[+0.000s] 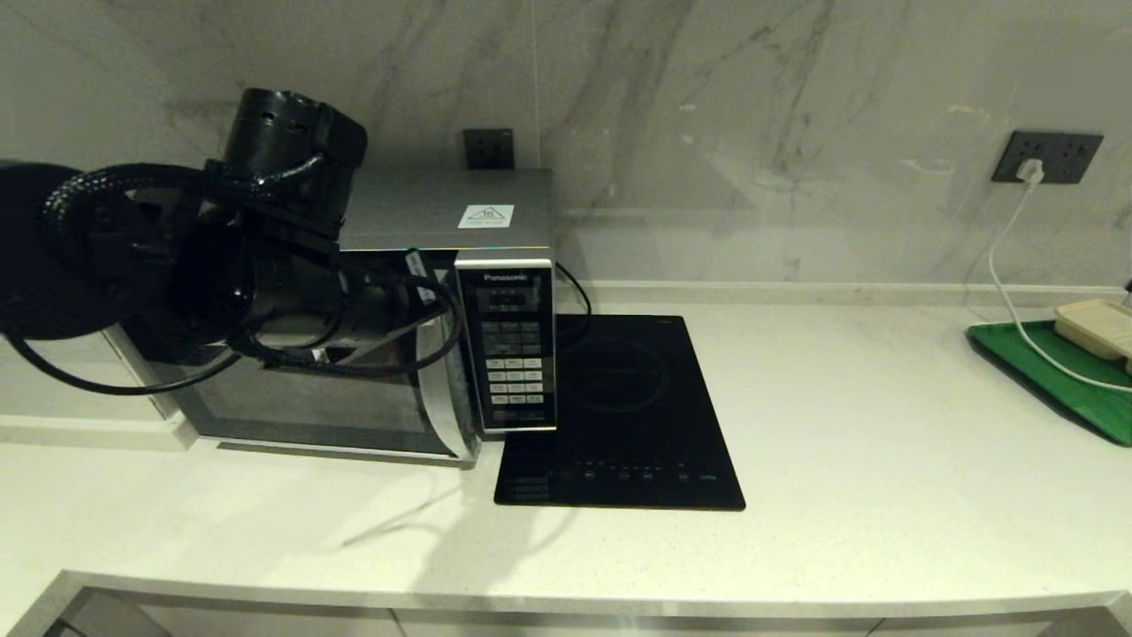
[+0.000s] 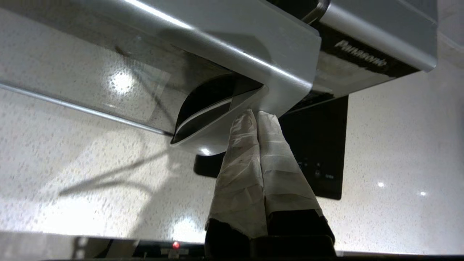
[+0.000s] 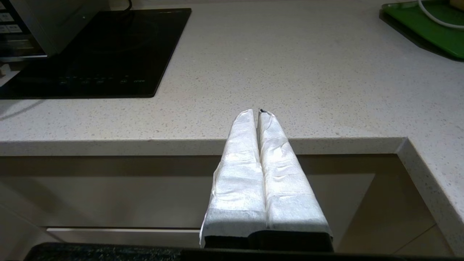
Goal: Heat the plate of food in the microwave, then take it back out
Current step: Close the microwave oven
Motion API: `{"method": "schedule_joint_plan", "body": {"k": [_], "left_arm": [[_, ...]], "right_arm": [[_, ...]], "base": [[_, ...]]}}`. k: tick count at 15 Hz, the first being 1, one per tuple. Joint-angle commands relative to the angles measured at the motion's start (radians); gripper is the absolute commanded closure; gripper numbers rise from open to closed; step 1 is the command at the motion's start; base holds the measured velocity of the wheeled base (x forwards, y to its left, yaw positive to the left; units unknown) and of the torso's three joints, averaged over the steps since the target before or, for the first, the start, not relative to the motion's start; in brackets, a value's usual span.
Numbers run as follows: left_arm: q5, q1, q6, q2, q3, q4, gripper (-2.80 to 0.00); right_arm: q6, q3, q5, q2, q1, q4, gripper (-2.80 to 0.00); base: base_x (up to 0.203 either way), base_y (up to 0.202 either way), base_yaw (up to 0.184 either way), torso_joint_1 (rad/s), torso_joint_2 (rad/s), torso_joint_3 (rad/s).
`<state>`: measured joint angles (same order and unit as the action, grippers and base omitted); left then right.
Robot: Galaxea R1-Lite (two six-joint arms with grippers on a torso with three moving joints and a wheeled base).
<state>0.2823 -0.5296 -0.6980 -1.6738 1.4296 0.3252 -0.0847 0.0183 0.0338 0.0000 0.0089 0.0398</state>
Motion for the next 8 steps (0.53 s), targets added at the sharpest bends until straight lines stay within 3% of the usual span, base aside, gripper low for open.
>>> {"method": "schedule_joint_plan", "body": {"k": [1, 8], "left_arm": [[0.001, 0.0, 0.003, -0.024, 0.0, -0.035, 0.0], [0.018, 0.008, 0.027, -0.061, -0.004, -0.112, 0.0]], "right_arm": [[0.0, 0.0, 0.0, 0.0, 0.0, 0.0, 0.0], [-0.001, 0.0, 0.0, 0.0, 0.0, 0.0, 0.0]], "base": [[0.0, 0.0, 0.0, 0.0, 0.0, 0.0], [0.0, 0.0, 0.0, 0.0, 0.0, 0.0]]}}
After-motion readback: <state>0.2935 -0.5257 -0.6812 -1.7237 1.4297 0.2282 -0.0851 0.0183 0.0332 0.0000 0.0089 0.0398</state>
